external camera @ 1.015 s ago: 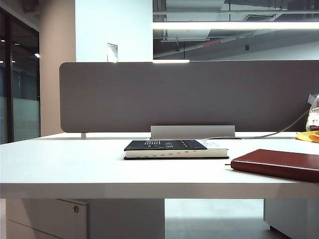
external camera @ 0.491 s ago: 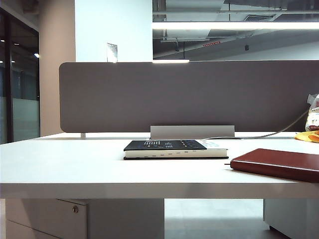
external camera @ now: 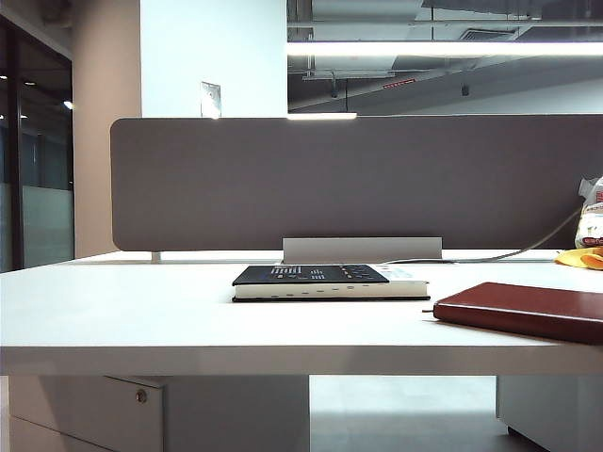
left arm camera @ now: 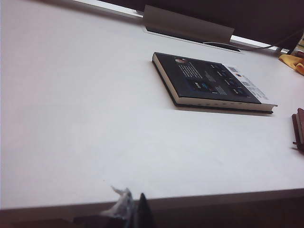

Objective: Pick up the red book and place it on top of the black book.

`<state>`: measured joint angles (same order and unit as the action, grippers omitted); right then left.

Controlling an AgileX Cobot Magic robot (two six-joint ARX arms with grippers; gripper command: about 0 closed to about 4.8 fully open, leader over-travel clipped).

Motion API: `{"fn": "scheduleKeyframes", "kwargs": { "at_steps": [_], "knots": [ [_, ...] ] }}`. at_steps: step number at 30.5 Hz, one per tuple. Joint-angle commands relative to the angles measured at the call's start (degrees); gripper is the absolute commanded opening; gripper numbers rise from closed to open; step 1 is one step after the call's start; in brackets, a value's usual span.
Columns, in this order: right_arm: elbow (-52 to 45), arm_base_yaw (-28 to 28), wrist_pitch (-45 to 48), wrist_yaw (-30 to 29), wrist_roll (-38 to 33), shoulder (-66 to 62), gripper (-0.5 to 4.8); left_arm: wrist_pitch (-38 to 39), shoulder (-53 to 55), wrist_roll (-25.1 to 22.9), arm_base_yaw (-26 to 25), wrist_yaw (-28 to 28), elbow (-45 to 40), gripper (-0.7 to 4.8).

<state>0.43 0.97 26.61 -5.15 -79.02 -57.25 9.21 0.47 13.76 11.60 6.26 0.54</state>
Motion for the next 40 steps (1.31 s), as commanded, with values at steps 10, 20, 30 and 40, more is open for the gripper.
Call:
{"fn": "scheduleKeyframes", "kwargs": {
  "at_steps": [10,20,30,40],
  "knots": [
    [-0.2,-3.0,-1.1,1.2,-0.9,0.0,2.56,1.0,0.0,0.0,0.0,0.7,0.0,0.18],
    [-0.2,-3.9,-1.3,1.8,-0.2,-0.1,2.2,1.0,0.0,0.0,0.0,0.6,0.0,0.18],
    [-0.1,-3.9,5.2,-2.6,-0.2,-6.2,2.79,1.0,0.1,0.0,0.0,0.7,0.0,0.18],
    [-0.1,-3.9,5.4,-4.2,1.2,-7.5,0.7,1.0,0.1,0.0,-0.1,1.5,0.0,0.17]
  ]
}}
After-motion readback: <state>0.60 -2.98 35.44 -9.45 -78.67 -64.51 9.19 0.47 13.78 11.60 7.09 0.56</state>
